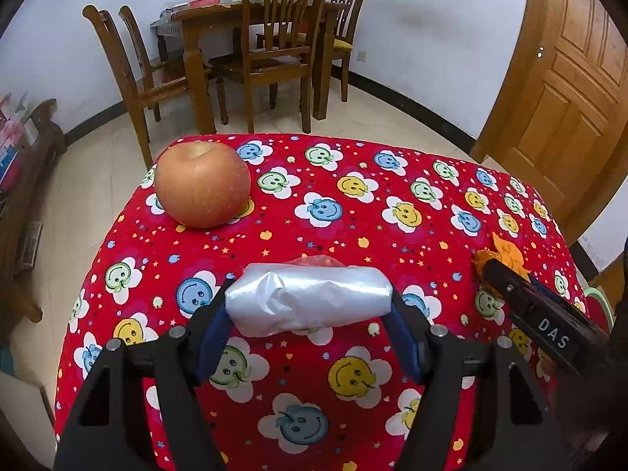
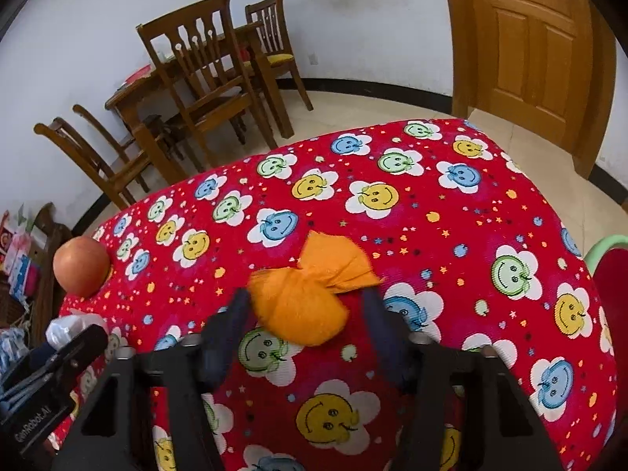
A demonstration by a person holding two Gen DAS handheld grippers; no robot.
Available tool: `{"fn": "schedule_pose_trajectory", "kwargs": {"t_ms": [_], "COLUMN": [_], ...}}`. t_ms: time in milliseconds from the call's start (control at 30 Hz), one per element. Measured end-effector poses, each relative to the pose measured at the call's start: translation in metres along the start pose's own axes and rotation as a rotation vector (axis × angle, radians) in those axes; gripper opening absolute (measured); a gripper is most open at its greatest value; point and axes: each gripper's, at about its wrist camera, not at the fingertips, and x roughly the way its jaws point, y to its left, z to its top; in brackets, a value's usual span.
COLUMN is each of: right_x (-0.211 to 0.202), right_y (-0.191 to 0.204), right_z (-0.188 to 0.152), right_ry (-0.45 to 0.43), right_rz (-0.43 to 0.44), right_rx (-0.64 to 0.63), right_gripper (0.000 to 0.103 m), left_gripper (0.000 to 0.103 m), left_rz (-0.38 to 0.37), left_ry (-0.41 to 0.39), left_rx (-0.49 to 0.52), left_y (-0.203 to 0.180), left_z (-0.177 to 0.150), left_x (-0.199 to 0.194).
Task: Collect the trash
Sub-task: 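Grasp the orange cloth bundle with the right gripper while the left holds the foil roll, then carry the foil roll and orange bundle in both grippers over the bucket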
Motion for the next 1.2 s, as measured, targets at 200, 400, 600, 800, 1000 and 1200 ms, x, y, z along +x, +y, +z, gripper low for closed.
{"fn": "schedule_pose_trajectory", "kwargs": {"t_ms": [200,400,600,800,1000,1200], "right_x": [-0.006,-0.032,-0.070,-0.113,-0.154,-0.184], "right_y": [-0.001,-0.011,-0.031,-0.065,-0.108,-0.148], "right_z": [-0.002,-0.007,-0.017,-0.035,-0.057,-0.078], "right_ry": [0.004,-0.024,-0.051,-0.076,-0.111,-0.134], "right_rz": [0.030,0.041,0.043,0.028,-0.033,-0.100], "right_rx": [-0.010,0.001,0.032,0.087,0.159,0.227], "right_gripper": [0.032,0.031,0.031,0.031,0.031,0.031], "left_gripper": [0.071,0.071,0.071,0.071,0.071,0.071], "left_rz": [-0.003,-0.016,-0.042,-0.079,-0.125,-0.189], "left_ry": [0.000,-0.006,-0.016,-0.026,-0.030,-0.033], "left_rx": [0.001,0.005,0.027,0.076,0.143,0.205], "left_y": [-0.001,-0.004,-0.014,-0.037,-0.066,-0.096], "left_z": [-0.001,0.000,-0.003,-0.011,-0.018,-0.025], "left_x": [-0.001,-0.004,-0.012,-0.025,-0.039,-0.060]}}
